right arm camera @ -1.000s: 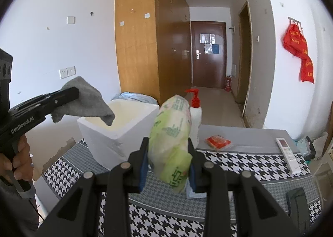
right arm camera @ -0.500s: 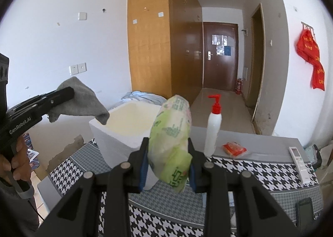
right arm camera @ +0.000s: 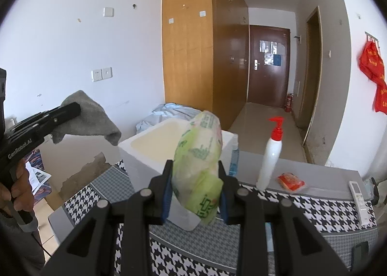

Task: Organize soft objects
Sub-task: 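Lift and carry the sock and bread bag with both tools toward the foam box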

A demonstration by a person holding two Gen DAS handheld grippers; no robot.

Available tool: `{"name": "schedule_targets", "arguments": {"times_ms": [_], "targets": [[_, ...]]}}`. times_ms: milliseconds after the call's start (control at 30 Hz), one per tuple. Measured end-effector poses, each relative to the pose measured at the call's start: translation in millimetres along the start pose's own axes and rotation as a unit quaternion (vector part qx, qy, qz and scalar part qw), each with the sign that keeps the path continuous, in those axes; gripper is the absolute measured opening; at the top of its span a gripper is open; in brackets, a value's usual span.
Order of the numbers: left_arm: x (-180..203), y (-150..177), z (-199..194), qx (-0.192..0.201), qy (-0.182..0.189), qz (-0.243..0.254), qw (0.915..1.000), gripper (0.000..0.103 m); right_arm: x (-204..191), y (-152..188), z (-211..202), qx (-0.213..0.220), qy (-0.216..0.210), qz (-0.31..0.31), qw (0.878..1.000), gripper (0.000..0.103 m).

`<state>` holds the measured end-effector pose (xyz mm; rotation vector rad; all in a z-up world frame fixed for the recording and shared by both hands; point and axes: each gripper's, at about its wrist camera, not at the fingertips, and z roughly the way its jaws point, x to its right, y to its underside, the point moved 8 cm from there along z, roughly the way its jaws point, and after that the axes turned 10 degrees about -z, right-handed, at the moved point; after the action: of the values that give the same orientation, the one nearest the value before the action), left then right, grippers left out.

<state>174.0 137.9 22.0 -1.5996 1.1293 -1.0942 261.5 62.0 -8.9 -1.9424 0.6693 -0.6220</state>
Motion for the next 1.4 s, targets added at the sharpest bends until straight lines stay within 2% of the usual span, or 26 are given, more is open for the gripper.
{"name": "schedule_targets", "arguments": {"times_ms": [667, 1400], "targets": [[-44, 2, -2, 0.0, -0.045, -0.016, 0.9989, 0.01, -8, -15, 44, -0.022, -0.017, -0.004, 1.0, 0.036], [-64, 14, 8, -0.02, -0.06, -0.032, 0.9975, 0.01, -7, -24, 99, -0.065, -0.025, 0.003, 0.998, 0.036]]}}
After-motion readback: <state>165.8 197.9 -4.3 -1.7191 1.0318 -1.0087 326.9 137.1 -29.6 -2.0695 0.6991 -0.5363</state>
